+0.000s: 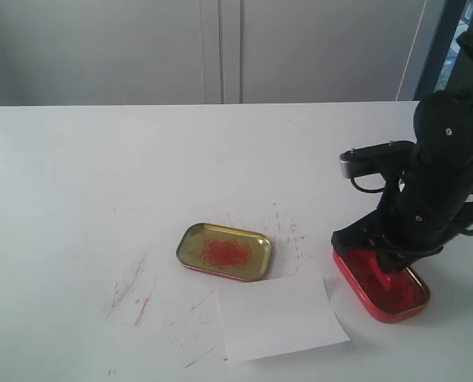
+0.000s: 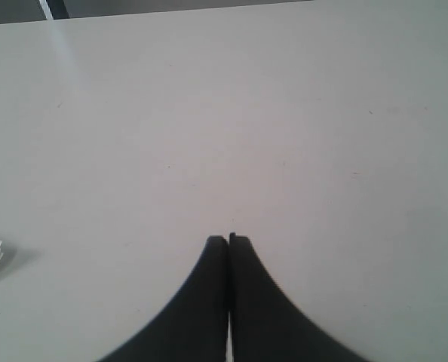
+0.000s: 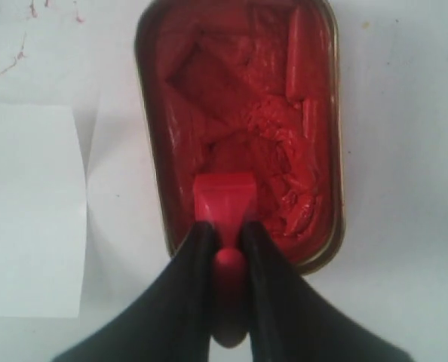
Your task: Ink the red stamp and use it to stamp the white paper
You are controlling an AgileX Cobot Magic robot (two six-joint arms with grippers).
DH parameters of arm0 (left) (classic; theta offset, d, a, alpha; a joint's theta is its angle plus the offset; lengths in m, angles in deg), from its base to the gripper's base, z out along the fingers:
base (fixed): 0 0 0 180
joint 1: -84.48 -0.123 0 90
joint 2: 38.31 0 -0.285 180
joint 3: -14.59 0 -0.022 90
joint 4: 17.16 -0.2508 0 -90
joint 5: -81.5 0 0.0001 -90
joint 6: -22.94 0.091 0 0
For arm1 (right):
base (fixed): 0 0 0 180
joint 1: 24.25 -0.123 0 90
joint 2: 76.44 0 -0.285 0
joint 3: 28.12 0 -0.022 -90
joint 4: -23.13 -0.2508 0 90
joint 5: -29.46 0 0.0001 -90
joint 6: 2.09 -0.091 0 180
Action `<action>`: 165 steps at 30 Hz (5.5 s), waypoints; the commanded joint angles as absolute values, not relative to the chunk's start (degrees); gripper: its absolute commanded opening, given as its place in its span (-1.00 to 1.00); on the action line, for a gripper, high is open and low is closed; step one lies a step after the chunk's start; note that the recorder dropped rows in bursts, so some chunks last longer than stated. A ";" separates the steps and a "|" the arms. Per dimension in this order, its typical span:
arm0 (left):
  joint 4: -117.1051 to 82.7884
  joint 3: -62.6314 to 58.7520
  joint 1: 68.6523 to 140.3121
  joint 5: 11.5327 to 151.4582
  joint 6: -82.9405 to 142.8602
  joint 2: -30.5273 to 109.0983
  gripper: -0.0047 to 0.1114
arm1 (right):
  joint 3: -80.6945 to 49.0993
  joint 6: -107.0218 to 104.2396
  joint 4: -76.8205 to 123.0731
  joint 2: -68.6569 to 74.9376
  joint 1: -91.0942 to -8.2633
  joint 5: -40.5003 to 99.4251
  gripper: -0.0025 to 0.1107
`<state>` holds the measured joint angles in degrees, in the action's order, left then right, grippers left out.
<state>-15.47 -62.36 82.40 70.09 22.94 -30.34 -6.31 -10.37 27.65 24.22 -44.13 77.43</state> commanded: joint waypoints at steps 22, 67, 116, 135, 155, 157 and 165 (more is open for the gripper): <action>-15.42 -62.63 82.44 69.93 22.94 -30.53 -0.92 | -4.39 -0.18 20.52 24.15 -40.08 72.76 -0.96; -15.42 -62.63 82.44 69.93 22.94 -30.53 -0.92 | -3.40 -3.93 25.71 26.87 -40.08 71.64 -0.96; -15.42 -62.63 82.44 69.93 22.94 -30.53 -0.92 | -3.75 -4.04 25.52 36.15 -40.08 71.70 -0.96; -15.42 -62.63 82.44 69.93 22.94 -30.53 -0.92 | -4.50 -4.04 25.52 24.73 -40.08 70.93 -0.96; -15.42 -62.63 82.44 69.93 22.94 -30.53 -0.92 | -4.50 -4.04 25.65 23.91 -40.08 70.93 -0.96; -15.42 -62.63 82.44 69.93 22.94 -30.53 -0.92 | -4.50 -4.04 25.65 23.90 -40.08 70.48 -0.96; -15.42 -62.63 82.44 69.93 22.94 -30.53 -0.92 | -2.85 -4.04 25.65 25.82 -40.08 67.07 -0.96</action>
<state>-15.47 -62.36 82.40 70.09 22.94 -30.34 -2.80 -3.98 25.33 26.15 -40.30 66.86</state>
